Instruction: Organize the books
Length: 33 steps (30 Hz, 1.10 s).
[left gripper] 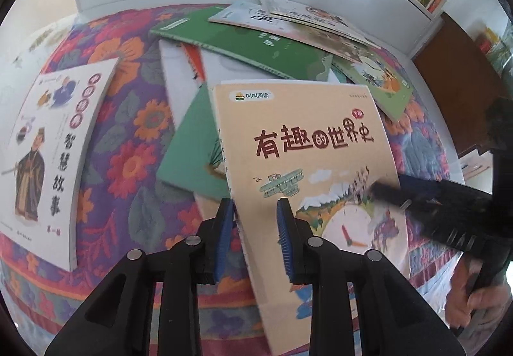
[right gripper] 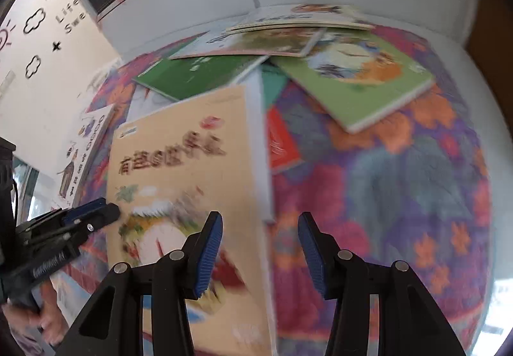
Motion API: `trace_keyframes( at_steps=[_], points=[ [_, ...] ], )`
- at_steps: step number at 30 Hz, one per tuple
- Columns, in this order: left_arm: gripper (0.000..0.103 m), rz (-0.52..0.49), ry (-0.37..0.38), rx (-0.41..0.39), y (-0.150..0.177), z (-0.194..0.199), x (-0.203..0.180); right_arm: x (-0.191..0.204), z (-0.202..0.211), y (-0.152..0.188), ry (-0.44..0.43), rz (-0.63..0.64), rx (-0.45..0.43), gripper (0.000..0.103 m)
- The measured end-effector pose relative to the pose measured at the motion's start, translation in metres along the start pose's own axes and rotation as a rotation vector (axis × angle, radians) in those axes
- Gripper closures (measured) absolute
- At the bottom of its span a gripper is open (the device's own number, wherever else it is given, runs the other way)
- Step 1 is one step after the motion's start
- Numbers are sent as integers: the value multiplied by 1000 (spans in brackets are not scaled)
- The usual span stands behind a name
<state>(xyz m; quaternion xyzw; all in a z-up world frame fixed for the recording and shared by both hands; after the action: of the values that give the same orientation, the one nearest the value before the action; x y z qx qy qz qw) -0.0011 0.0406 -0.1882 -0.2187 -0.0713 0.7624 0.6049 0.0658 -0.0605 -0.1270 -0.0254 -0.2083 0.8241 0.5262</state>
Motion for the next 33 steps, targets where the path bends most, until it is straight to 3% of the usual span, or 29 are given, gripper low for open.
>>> trace_keyframes(
  at_steps=[2,5,7,10,12,16,21,25,33],
  points=[
    [75,-18,-26,-9,-2,-1,0,15,-11,9,-21,21,69,44],
    [75,-9,9,2,-4,-4,3,25,-10,13,0,122,63,44],
    [75,8,35,14,-5,-7,4,13,-7,13,-98,40,41,45],
    [75,5,60,21,-7,-8,-1,6,-12,12,-118,-4,42,45],
    [75,2,86,31,-7,-9,-7,10,-24,13,-190,-66,65,43],
    [75,-5,107,32,-6,-10,-7,13,-23,13,-171,-46,62,40],
    [74,0,109,24,-5,-9,-1,5,-16,22,-226,-92,59,42],
    [71,23,168,22,5,-9,2,6,-12,30,-237,-97,67,42],
    [71,14,189,17,12,-7,2,4,-8,34,-272,-147,-45,41]
  ],
)
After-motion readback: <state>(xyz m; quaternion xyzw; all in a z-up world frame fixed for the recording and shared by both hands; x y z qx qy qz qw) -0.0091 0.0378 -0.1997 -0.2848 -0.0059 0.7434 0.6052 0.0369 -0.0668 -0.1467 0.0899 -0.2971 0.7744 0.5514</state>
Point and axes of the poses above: each gripper's, at about its wrist camera, not at the fingertips, and z roughly against the way its jaws point, x to its left, y to its underside, the point moved 10 cm from there along -z, roughly the way its jaws point, and after that the axes turned 8 degrees about z, right-handed, at the moved point
